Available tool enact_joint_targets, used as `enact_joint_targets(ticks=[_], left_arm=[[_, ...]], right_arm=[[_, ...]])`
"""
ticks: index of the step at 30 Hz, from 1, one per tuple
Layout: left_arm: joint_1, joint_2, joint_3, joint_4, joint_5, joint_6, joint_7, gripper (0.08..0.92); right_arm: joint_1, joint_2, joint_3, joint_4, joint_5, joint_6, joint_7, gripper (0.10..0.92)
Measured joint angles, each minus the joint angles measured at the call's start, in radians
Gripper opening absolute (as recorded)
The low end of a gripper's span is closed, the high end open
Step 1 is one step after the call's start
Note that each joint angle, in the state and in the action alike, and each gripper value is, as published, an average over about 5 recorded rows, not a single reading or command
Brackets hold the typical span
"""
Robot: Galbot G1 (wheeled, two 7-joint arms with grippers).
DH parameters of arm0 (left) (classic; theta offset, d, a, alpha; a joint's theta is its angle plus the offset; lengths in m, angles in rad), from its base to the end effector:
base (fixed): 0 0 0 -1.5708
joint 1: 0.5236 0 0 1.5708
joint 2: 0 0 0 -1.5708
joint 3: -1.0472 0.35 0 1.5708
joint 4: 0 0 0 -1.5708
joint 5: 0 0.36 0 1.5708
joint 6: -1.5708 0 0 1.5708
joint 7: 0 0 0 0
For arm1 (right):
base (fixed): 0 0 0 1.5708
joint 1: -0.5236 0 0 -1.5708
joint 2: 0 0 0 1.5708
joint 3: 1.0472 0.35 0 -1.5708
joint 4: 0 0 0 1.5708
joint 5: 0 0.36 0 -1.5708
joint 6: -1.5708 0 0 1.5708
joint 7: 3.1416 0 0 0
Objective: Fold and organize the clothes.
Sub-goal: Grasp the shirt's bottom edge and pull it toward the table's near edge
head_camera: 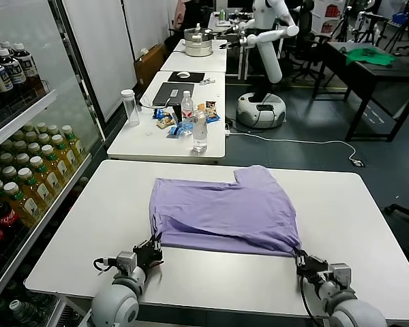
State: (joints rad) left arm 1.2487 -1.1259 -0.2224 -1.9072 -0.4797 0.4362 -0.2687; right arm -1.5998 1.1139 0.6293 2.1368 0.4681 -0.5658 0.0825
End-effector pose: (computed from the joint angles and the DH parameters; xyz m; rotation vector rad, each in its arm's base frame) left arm 0.2675 0.0085 -0.3119 -0.2217 -2.6728 -0.0357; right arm 0.1907 -0.0980 -0.2665 0.1058 -2.5767 0.0573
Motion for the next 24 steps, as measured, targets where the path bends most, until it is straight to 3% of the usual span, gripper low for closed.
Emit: enact_joint_targets(ticks=[10, 16, 24], left_arm=[[0.147, 0.053, -0.026, -0.151, 0.006, 0.020, -0.010, 0.123], [0.204, 0.092, -0.044, -0.234, 0.016, 0.039, -0.017, 0.172], [0.218, 0.133, -0.063, -0.308, 0.016, 0.037, -0.022, 0.404]], right_arm=[[-0.224, 0.058, 0.109, 0.178, -0.115, 0.017, -0.032, 0.138], [-0.279, 0.075, 0.153, 0.227, -0.180, 0.053, -0.039, 0.295], [-0.257, 0.058, 0.207, 0.246, -0.180, 0.100, -0.019, 0.528]])
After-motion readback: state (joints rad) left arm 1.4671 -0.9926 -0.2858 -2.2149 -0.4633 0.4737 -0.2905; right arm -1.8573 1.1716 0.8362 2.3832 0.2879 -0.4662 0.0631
